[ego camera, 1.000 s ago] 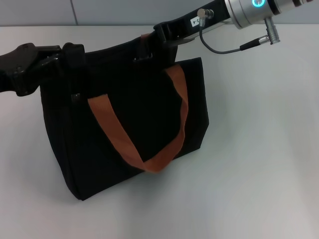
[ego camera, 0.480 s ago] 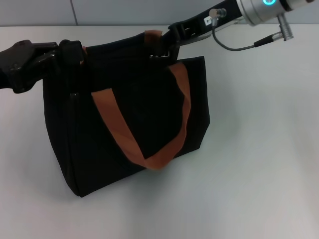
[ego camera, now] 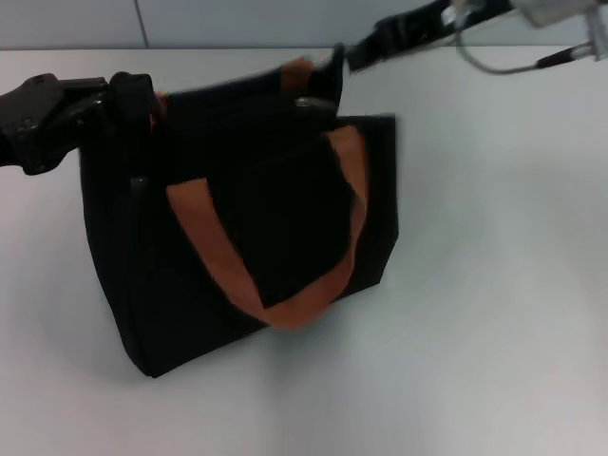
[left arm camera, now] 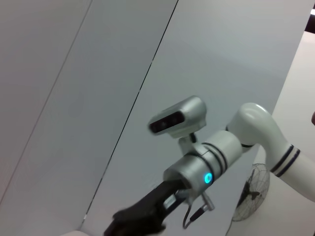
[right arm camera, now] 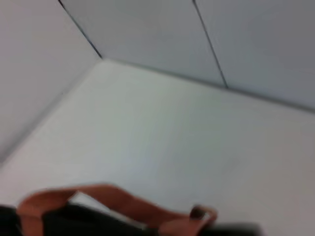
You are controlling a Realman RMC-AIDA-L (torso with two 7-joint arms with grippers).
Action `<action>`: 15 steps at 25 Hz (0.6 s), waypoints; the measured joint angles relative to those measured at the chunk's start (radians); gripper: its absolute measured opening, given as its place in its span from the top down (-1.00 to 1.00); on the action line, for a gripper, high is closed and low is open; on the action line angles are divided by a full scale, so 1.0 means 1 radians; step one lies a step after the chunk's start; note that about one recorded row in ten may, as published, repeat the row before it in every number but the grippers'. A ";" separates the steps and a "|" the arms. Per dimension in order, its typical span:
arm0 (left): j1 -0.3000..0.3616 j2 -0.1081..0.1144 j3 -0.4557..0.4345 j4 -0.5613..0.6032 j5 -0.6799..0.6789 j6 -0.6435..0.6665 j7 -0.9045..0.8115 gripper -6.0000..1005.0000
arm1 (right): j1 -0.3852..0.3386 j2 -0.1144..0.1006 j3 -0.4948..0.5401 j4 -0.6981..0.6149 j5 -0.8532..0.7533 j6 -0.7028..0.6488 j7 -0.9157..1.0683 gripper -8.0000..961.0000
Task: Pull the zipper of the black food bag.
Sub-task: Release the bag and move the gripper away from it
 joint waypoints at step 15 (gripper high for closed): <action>0.035 0.029 -0.001 -0.007 0.006 -0.068 0.001 0.91 | -0.295 -0.010 0.194 0.123 0.598 -0.254 -0.654 0.69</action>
